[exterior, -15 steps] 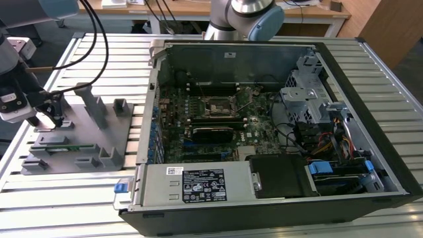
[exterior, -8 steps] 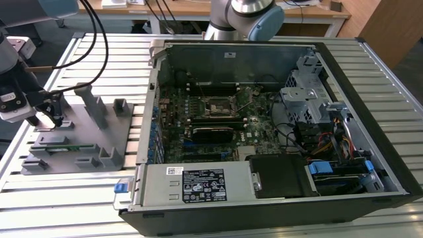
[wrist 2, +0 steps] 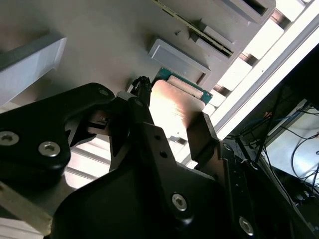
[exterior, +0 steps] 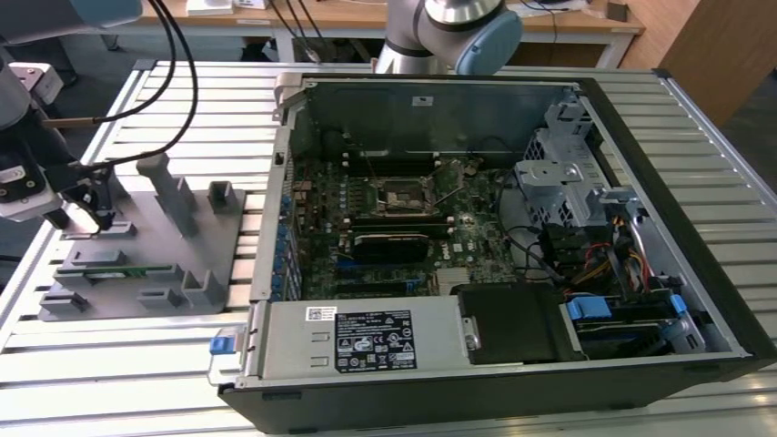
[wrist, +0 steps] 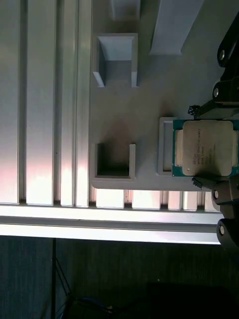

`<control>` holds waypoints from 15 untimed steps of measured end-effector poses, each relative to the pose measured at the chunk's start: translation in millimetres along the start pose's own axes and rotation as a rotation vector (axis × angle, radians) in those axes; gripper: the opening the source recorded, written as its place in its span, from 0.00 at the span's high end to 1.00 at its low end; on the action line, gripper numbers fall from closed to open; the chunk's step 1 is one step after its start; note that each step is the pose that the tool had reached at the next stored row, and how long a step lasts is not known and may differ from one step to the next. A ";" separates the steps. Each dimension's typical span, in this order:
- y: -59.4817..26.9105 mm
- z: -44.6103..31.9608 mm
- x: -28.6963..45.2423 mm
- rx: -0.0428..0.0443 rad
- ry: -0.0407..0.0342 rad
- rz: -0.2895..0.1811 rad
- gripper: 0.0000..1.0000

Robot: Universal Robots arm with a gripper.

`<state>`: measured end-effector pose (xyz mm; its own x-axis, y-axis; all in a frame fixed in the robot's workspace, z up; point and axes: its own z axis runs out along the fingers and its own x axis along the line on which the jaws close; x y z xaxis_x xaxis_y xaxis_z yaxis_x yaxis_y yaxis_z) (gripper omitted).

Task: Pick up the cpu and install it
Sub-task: 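Pick up the cpu and move it towards the insertion slot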

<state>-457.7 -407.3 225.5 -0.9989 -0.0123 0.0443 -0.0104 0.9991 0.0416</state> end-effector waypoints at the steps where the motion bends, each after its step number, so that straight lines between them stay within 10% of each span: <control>1: 0.0 -0.5 0.0 0.0000 -0.0001 0.000 0.46; 15: 0.4 -6.8 0.2 0.0000 -0.0003 0.000 0.46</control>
<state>-457.7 -407.2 232.3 -0.9990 -0.0123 0.0440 -0.0105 0.9991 0.0415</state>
